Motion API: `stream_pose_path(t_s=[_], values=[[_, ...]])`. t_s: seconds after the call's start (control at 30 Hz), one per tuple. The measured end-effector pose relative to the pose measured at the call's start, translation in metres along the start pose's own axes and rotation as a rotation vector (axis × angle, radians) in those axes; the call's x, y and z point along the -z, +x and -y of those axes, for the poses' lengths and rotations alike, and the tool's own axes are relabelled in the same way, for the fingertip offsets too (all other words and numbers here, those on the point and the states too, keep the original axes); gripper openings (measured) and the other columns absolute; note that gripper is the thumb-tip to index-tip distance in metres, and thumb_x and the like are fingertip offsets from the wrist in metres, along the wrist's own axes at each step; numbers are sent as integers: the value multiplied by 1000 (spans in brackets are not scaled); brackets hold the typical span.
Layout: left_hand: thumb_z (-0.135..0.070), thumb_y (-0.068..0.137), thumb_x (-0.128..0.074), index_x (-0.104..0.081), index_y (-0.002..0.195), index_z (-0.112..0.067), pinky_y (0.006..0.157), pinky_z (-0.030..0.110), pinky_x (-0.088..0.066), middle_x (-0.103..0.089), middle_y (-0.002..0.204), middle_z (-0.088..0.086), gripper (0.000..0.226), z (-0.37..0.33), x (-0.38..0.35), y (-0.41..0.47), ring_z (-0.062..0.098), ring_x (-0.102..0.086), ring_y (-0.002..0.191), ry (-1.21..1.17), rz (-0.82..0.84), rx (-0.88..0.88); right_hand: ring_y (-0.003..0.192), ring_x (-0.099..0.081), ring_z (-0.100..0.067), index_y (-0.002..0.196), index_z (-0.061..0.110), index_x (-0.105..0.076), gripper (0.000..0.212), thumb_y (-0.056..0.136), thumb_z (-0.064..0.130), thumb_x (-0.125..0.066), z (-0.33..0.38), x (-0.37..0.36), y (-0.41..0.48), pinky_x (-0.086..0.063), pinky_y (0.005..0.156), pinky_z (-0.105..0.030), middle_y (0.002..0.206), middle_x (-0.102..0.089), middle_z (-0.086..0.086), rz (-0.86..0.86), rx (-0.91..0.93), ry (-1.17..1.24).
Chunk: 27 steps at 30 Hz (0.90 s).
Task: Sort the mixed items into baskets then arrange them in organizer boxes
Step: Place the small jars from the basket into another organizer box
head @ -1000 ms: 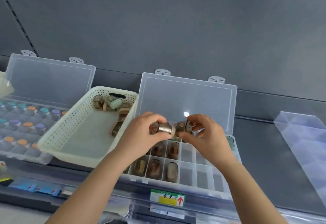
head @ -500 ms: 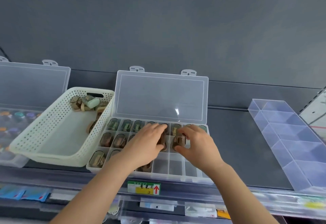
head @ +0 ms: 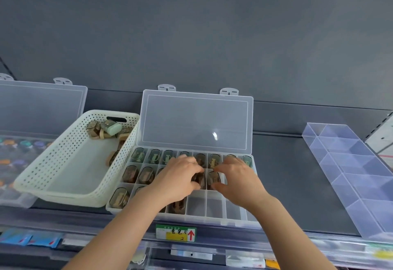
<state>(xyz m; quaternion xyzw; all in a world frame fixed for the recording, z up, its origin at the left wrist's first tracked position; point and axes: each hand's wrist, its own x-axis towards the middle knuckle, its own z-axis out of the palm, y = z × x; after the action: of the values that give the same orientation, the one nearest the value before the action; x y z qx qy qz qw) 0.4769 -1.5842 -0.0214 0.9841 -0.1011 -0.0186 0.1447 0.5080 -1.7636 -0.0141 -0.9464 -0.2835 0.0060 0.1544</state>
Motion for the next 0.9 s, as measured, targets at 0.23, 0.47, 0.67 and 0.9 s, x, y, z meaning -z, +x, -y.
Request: stream_pose_path(t_s=[0.23,0.47,0.67,0.9], values=[[-30,90,-62,-51,136,-25,104,34,-33,-50,134,-7,48,-4,2,-5,13,-41,123,17,-12,5,108,-48,-17,111,18,-66,31,89,37,-56,3,2,1,-45,88,-27,112,-58,0,11,-4,-38],[-31,92,-59,-55,132,-27,104,30,-31,-52,131,-9,41,11,26,-27,10,-41,123,7,-170,47,105,-52,-19,113,18,-64,34,86,39,-61,25,6,13,-45,85,-28,107,-59,-1,-34,66,6],[-29,92,-57,-61,126,-26,98,29,-36,-57,122,-9,34,67,68,-52,12,-45,118,75,-281,211,108,-53,-20,120,20,-62,37,88,37,-61,75,4,48,-48,90,-33,114,-61,-1,-43,221,64],[-27,91,-57,-60,120,-18,96,37,-45,-55,118,1,31,159,88,-71,20,-48,112,287,-108,461,110,-50,-22,121,21,-63,37,89,40,-57,157,-10,105,-45,94,-37,118,-62,-1,5,363,24]])
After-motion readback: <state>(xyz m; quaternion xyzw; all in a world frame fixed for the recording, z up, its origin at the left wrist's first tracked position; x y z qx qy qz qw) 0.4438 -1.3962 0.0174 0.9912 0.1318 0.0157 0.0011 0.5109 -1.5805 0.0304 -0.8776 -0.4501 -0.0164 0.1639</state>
